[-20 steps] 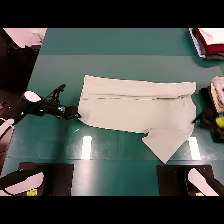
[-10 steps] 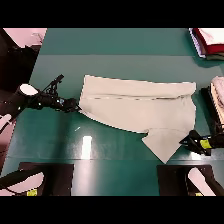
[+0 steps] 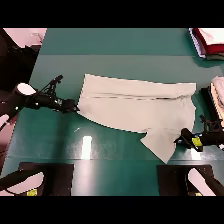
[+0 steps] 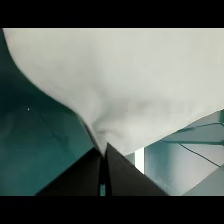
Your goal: Fold the shirts.
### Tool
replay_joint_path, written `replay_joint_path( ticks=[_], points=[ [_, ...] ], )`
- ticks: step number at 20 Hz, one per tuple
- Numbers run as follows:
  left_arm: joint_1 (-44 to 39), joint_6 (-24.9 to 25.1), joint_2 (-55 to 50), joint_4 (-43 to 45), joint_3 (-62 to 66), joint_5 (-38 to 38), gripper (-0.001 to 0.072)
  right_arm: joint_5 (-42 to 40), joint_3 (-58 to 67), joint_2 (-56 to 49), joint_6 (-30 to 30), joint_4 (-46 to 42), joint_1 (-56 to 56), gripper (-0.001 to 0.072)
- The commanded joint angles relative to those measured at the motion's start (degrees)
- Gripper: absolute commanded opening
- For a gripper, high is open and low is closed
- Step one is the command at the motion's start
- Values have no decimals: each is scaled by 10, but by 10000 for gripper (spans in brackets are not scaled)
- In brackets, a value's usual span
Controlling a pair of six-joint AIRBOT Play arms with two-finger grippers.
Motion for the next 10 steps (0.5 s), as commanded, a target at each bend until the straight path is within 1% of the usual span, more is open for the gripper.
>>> replay_joint_path(
  ticks=[1,3,4,5,7,9,10],
  points=[
    [27,-5,48,63,1,-52,26,64,1,68,0,-19,-9,15],
    [30,-9,88,131,-6,-103,26,103,2,120,0,-20,-25,15],
    [30,-17,104,151,-18,-125,26,120,6,147,0,-20,-31,15],
    [30,-22,119,160,-36,-139,26,134,17,172,0,-21,-34,15],
    [30,-30,150,160,-87,-142,26,153,48,213,0,-29,-34,14],
    [30,-50,170,156,-127,-143,26,164,88,238,0,-28,-34,14],
    [30,-51,172,148,-129,-143,26,163,106,241,0,-24,-34,14]
  ],
)
